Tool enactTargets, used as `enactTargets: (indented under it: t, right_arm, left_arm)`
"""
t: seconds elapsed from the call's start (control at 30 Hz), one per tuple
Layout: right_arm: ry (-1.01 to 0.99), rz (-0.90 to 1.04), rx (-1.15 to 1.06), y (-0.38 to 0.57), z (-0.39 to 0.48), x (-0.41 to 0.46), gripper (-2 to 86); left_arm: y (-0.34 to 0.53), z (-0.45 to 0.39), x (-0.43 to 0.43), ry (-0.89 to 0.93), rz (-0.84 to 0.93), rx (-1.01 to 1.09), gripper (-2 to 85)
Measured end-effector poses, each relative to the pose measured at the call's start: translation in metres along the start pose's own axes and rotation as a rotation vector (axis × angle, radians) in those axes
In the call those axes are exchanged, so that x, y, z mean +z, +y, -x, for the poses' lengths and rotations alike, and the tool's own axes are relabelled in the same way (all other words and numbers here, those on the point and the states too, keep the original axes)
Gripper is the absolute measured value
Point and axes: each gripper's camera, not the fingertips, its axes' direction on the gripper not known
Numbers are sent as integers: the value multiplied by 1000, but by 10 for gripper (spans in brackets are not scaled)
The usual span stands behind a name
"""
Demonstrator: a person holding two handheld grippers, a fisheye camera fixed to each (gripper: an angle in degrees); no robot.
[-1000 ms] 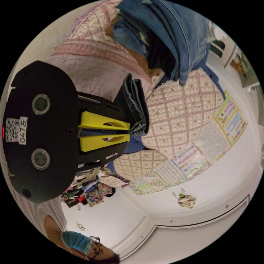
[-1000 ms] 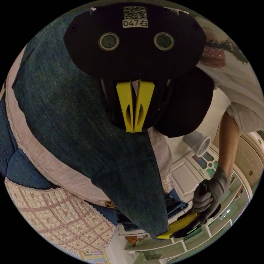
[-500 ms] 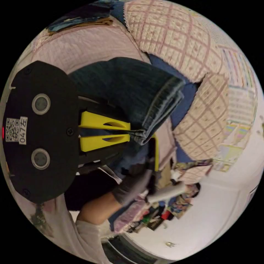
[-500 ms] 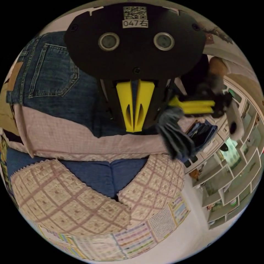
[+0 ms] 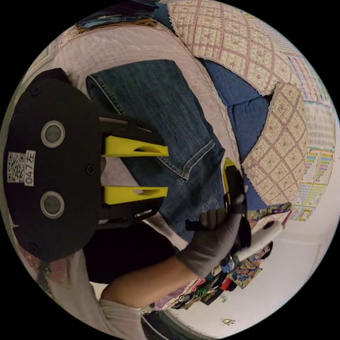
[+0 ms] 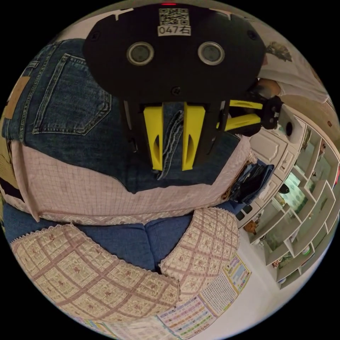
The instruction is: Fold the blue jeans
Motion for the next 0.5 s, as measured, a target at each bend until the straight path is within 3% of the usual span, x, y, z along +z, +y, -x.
enactTargets:
  t: [0.13,0.33,0.5]
  right_arm:
    - [12,104,-26,15,-9,-8,58]
    - [18,191,-30,46,-19,-36,78]
    - [26,68,-11,84,-24,-92,52]
  left_arm:
    - [5,61,-61,-108,-33,-69,109]
    - [30,154,-86,-112,108,-149,119]
    - [34,169,-70,-270,165,-107,123]
